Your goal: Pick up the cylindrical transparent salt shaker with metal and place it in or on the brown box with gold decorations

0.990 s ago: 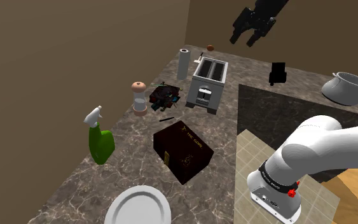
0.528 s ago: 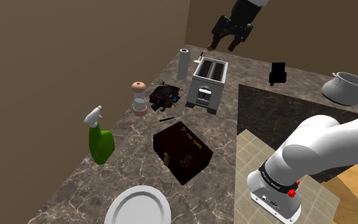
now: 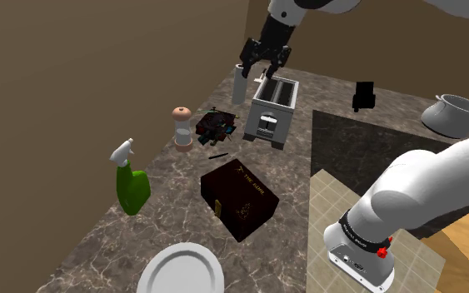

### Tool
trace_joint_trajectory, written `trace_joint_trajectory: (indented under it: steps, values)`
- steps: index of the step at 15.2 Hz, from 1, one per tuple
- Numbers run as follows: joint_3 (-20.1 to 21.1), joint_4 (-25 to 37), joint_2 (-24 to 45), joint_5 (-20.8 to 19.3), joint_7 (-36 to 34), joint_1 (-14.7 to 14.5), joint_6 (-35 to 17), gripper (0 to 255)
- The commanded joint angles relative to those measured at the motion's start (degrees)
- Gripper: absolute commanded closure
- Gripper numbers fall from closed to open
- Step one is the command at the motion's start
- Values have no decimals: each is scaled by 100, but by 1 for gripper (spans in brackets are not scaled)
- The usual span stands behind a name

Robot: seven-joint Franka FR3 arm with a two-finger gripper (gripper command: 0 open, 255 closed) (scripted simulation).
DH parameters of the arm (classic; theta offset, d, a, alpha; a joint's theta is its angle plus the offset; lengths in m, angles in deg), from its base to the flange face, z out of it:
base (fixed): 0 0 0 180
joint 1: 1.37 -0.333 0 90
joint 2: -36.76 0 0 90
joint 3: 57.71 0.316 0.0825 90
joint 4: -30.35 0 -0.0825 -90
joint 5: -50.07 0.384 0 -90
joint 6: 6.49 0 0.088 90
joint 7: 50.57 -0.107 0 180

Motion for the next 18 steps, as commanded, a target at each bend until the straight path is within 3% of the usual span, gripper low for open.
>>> trace_joint_trajectory:
  steps: [1, 10, 18]
  values:
    - [121, 205, 427, 14, -115, -45, -164, 0]
    - [540, 1276, 2276, -120, -608, -245, -659, 0]
    - [737, 2700, 4041, -433, -1069, -547, -728, 0]
